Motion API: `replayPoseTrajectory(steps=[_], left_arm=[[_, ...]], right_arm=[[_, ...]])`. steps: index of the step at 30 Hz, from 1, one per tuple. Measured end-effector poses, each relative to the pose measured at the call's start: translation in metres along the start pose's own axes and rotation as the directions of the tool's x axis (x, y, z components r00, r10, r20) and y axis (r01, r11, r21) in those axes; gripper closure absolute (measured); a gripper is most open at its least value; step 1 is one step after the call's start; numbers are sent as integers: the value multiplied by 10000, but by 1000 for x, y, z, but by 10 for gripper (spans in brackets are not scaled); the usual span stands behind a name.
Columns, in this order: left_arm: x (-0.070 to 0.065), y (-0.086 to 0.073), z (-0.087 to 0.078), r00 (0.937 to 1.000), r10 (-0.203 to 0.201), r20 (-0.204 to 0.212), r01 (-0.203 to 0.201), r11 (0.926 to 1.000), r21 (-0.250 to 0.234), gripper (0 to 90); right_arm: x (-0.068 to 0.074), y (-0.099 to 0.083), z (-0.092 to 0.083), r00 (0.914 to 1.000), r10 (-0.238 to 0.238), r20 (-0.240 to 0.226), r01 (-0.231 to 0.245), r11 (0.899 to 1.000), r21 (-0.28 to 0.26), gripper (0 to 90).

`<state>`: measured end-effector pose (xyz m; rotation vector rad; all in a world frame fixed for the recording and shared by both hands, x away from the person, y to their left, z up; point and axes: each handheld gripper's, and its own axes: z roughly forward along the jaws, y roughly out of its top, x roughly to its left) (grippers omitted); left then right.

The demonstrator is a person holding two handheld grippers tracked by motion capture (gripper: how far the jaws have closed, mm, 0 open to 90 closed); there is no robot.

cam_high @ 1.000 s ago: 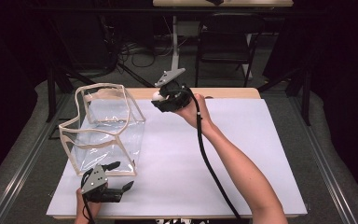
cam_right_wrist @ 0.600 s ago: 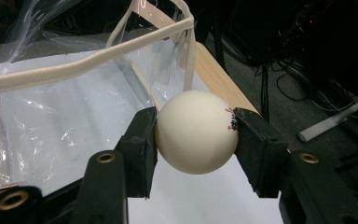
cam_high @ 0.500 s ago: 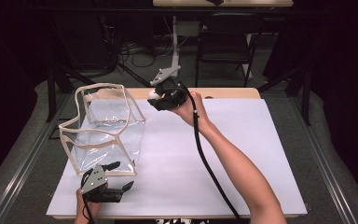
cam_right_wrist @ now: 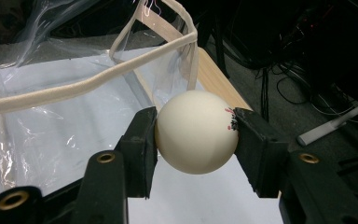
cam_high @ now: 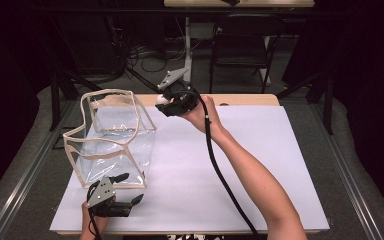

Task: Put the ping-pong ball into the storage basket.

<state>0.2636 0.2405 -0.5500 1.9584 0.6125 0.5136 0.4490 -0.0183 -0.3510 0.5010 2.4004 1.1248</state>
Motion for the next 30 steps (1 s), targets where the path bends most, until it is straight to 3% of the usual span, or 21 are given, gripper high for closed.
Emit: replayPoseTrajectory(steps=[30], left_arm=[[0,0,0,10000,-7,26,7,10000,-16,161]], right_arm=[[9,24,5,9992,-349,-199,352,9993,141,510]])
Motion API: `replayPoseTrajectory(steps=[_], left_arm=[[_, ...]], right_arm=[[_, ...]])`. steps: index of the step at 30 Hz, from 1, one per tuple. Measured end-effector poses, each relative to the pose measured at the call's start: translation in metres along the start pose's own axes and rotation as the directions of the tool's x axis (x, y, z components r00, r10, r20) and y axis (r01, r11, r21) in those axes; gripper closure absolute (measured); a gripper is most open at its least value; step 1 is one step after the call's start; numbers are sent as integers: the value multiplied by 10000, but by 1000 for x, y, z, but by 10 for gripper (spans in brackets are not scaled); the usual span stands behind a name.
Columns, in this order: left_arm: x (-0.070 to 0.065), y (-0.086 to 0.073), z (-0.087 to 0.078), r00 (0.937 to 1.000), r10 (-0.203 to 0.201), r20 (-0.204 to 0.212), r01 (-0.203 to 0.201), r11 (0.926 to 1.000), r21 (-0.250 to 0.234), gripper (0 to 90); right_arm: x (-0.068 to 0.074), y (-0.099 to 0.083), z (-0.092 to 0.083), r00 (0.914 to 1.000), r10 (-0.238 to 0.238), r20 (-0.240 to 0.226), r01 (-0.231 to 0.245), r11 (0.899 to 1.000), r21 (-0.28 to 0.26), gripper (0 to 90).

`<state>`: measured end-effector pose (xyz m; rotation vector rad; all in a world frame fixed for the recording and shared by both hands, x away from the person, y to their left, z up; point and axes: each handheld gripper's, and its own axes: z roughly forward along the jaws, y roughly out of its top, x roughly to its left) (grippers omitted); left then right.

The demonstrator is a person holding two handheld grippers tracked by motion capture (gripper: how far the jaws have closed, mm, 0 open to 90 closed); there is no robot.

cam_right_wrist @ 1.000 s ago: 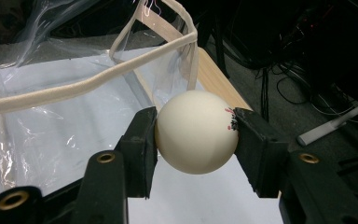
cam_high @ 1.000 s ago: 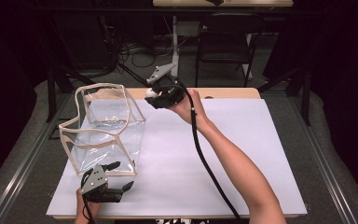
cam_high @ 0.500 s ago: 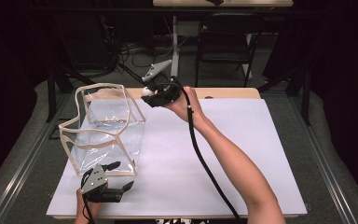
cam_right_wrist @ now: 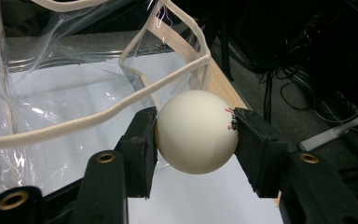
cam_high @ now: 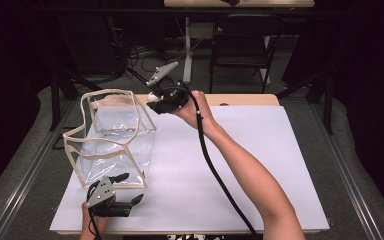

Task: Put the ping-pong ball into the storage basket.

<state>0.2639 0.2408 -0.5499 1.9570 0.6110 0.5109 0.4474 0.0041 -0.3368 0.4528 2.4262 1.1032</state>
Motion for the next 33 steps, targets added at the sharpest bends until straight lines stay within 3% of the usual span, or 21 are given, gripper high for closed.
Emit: replayPoseTrajectory(steps=[33], left_arm=[[0,0,0,10000,-1,33,1,10000,-17,161]], right_arm=[[12,21,6,9995,-274,-183,272,9996,-93,510]])
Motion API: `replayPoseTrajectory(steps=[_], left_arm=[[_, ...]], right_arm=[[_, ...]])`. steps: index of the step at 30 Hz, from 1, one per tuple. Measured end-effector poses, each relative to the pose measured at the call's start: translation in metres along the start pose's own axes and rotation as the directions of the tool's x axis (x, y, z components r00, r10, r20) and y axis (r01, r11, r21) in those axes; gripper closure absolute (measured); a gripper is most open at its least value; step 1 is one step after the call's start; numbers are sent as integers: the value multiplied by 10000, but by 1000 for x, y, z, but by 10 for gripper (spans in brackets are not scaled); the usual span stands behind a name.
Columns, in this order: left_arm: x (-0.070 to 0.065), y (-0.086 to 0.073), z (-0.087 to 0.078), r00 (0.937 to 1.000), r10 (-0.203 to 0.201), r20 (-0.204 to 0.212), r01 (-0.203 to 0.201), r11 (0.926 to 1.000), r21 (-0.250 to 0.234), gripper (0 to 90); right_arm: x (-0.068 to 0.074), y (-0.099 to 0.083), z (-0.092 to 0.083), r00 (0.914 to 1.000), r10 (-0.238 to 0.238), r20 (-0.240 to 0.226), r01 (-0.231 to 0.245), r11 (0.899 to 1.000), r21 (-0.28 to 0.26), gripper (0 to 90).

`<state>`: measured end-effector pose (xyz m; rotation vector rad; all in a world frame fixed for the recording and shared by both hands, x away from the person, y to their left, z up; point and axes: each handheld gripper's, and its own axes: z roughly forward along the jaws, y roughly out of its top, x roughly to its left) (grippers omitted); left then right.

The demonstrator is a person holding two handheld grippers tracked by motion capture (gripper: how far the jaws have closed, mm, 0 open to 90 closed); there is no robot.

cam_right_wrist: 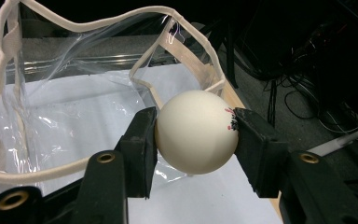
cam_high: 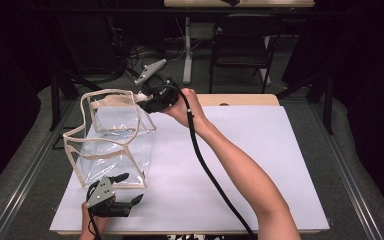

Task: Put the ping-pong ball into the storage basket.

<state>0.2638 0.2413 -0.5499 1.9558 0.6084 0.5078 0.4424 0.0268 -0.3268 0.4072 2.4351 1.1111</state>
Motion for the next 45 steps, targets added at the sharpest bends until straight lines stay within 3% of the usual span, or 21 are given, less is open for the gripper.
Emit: replayPoseTrajectory(steps=[17,45], left_arm=[[0,0,0,10000,9,19,-9,10000,-22,161],[0,0,0,10000,-4,-14,4,10000,0,161]], right_arm=[[7,10,8,9998,-173,-62,174,9997,159,510],[22,20,24,9978,-373,-555,390,9988,296,510]])
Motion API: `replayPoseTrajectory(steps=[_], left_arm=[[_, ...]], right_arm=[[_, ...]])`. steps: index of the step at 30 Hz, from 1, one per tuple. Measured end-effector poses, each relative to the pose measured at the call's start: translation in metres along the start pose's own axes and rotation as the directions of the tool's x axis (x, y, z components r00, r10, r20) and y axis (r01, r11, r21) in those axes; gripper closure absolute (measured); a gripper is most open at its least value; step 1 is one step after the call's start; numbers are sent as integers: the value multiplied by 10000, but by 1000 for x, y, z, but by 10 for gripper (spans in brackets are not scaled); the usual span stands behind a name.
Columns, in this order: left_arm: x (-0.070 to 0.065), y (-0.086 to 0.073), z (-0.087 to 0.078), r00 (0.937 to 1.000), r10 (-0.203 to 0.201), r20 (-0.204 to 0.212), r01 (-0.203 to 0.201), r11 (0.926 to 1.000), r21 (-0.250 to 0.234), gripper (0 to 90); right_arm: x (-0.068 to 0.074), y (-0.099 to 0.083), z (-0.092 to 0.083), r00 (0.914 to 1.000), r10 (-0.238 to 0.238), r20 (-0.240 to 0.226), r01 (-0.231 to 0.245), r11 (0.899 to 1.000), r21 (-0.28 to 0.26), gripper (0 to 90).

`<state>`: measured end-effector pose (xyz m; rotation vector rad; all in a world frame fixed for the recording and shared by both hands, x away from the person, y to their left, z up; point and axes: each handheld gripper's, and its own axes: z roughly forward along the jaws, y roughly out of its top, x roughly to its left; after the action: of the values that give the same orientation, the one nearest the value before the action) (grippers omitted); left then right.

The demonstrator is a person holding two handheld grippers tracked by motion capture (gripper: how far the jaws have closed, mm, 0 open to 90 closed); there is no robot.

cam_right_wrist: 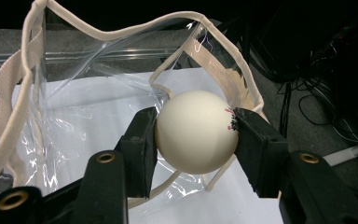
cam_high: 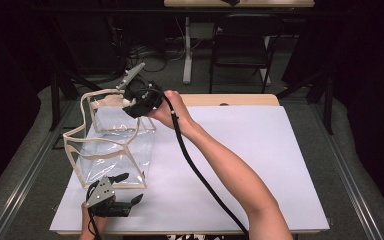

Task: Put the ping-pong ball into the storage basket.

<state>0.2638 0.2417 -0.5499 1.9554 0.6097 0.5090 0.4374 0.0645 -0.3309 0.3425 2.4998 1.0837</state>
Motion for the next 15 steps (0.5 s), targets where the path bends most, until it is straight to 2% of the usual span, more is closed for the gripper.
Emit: replayPoseTrajectory(steps=[15], left_arm=[[0,0,0,10000,-30,-8,30,10000,-45,161]], right_arm=[[7,3,6,9996,-48,-270,51,10000,82,509]])
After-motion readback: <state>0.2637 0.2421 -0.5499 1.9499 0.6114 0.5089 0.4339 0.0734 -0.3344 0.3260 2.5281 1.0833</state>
